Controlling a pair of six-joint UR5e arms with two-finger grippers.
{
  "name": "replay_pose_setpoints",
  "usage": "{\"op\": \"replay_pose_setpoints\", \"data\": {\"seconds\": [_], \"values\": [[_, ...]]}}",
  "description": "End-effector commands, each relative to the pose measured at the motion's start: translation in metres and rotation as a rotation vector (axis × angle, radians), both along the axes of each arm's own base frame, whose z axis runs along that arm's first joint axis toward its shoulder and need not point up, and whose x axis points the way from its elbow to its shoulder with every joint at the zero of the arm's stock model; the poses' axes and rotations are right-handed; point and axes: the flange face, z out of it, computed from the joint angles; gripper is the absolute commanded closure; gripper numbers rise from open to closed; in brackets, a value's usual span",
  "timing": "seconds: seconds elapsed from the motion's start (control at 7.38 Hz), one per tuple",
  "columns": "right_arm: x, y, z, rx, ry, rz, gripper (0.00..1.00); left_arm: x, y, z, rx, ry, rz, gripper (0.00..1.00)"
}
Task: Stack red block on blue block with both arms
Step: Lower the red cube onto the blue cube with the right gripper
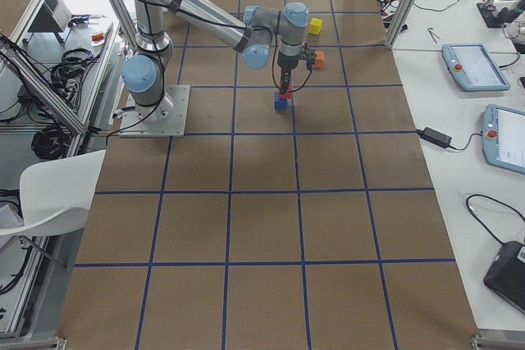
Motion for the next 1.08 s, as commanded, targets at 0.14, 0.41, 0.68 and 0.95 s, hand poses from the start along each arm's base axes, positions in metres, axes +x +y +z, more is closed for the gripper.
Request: {"op": "replay_pose_setpoints", "data": {"seconds": [0.14,0.41,0.68,0.95], "values": [[0.001,0.007,-0.008,0.027,-0.001,-0.001,0.60,0.000,0.000,0.000,0.000,0.000,0.001,0.00],[0.001,0.007,-0.007,0.028,0.000,0.005,0.17,0.000,0.000,0.000,0.000,0.000,0.001,0.00],[0.000,0.007,-0.005,0.026,0.003,0.016,0.00,0.001,-0.001,-0.001,0.003,0.000,0.002,0.00],[-0.001,-0.001,0.028,-0.019,0.037,0.019,0.00,0.001,-0.001,0.000,0.000,0.000,0.002,0.00]]}}
